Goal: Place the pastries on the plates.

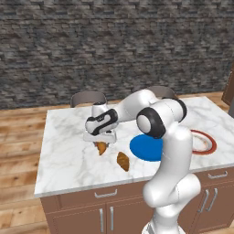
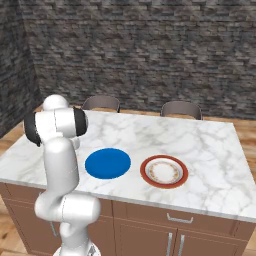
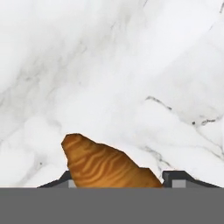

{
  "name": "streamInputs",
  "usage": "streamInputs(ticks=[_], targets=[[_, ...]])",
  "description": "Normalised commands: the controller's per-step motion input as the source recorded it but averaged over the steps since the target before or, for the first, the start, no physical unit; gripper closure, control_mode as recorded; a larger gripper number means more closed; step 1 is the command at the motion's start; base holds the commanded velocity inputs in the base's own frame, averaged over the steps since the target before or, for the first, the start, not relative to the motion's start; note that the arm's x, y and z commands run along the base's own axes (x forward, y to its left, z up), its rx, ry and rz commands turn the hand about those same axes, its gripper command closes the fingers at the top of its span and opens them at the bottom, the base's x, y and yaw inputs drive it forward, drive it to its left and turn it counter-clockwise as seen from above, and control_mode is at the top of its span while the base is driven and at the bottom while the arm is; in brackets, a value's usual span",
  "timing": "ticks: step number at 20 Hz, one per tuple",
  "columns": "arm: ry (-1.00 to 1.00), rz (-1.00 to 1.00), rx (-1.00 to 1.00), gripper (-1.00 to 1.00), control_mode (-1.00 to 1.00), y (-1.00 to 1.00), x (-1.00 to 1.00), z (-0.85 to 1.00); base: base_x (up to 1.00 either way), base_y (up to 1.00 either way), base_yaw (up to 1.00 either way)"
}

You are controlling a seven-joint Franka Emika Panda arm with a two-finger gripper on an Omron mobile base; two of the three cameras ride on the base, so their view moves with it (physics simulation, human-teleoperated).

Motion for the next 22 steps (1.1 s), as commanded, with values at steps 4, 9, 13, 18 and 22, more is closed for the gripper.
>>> streamInputs(ticks=[4,9,13,18,22], targets=[[-0.01,-0.03,-0.02,1.0,-1.0,-0.25,0.0,0.19,0.0,0.0,0.0],[0.0,0.0,-0.07,1.0,-1.0,-0.66,0.0,0.76,0.0,0.0,0.0],[0.0,-0.01,0.0,1.0,-1.0,-0.92,-0.13,0.53,0.0,0.0,0.0],[0.0,-0.05,0.02,1.0,-1.0,-0.99,-0.51,0.14,0.0,0.0,0.0],[0.0,-0.03,0.02,1.0,-1.0,-0.76,-0.8,0.0,0.0,0.0,0.0]])
